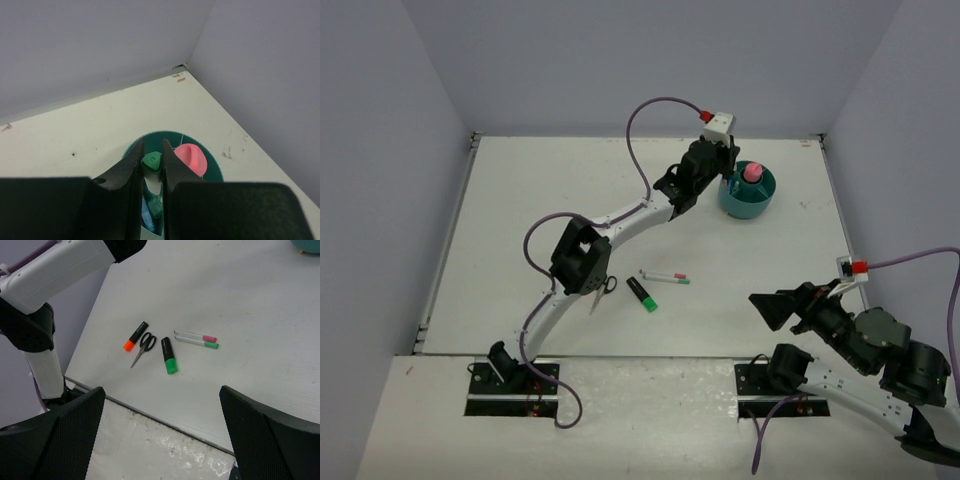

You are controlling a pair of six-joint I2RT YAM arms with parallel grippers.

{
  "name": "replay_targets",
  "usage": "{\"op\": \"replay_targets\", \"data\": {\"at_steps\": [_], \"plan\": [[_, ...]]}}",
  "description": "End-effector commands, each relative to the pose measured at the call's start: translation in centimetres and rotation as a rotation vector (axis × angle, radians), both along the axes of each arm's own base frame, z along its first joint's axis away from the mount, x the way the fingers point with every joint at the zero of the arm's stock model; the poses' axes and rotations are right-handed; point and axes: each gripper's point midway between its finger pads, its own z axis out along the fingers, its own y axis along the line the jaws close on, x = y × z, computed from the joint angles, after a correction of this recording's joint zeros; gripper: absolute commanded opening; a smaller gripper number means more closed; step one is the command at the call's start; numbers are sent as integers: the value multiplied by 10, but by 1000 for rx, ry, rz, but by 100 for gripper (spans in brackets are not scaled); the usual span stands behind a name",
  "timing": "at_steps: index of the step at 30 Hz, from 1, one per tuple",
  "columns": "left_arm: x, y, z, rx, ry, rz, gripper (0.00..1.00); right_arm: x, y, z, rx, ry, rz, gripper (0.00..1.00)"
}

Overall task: Sort the stationery into containers
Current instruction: Place the pen in the storage box.

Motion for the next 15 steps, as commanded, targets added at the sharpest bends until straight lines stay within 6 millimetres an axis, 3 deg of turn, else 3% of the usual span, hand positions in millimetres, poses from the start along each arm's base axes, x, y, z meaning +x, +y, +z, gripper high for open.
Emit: {"op": "replay_targets", "data": {"at_steps": [1, 5, 6, 7, 8, 15], "plan": [[19, 14, 72, -136, -197, 72, 0, -5, 1, 0, 22, 17, 16, 99], [2, 14, 83, -192, -174, 4, 0, -2, 4, -3, 0, 23, 13, 99], [-4, 13, 68, -174, -148, -13, 0, -1, 4, -3, -6, 25, 12, 99], [-11, 16, 82, -201, -152, -12, 0, -1, 5, -4, -8, 25, 12, 99], [-15, 19, 82, -200, -138, -13, 0, -1, 5, -4, -10, 27, 12, 99], [-39, 9, 53, -153, -44, -64, 0, -1, 2, -3, 8, 23, -2, 99]]}}
